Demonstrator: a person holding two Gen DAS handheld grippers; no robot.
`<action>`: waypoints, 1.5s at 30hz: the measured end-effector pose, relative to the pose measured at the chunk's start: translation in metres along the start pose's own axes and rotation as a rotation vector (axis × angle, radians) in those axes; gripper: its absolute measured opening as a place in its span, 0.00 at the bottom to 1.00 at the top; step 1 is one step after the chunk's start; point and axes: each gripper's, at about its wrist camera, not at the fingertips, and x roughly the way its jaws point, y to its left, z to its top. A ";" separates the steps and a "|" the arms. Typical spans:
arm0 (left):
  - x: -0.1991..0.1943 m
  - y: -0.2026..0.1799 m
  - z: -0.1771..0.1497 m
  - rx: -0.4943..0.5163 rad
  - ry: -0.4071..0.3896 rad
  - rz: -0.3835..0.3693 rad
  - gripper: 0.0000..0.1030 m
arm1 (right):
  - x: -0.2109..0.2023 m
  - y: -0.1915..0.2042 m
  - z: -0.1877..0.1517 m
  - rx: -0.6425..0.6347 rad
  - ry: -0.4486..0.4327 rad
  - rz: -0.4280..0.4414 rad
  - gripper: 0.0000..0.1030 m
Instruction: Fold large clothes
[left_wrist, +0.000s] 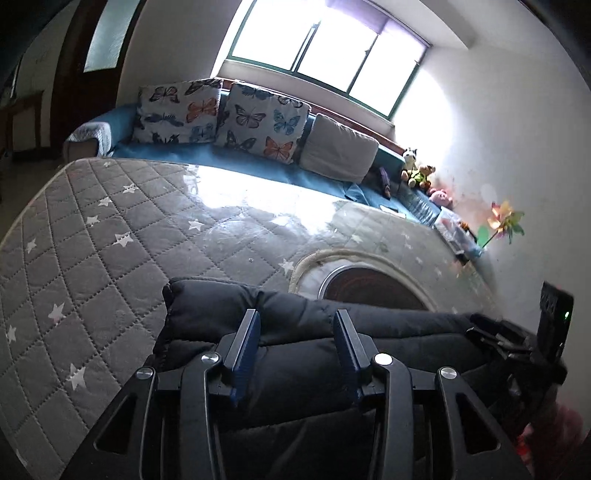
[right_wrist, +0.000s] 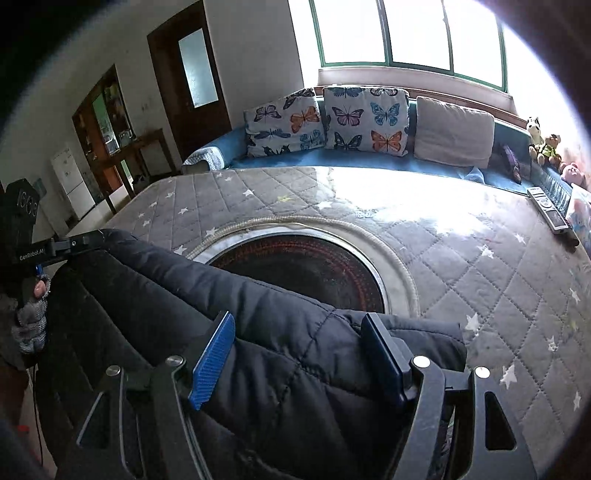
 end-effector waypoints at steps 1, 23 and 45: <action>0.002 0.000 -0.004 0.007 -0.002 0.002 0.44 | -0.001 0.000 -0.002 -0.005 -0.002 0.002 0.75; 0.031 0.052 -0.017 -0.162 0.003 -0.059 0.04 | 0.006 -0.019 -0.009 0.062 -0.006 0.069 0.74; 0.034 0.021 -0.018 -0.003 -0.015 0.116 0.04 | -0.020 0.000 -0.017 -0.045 0.010 -0.051 0.75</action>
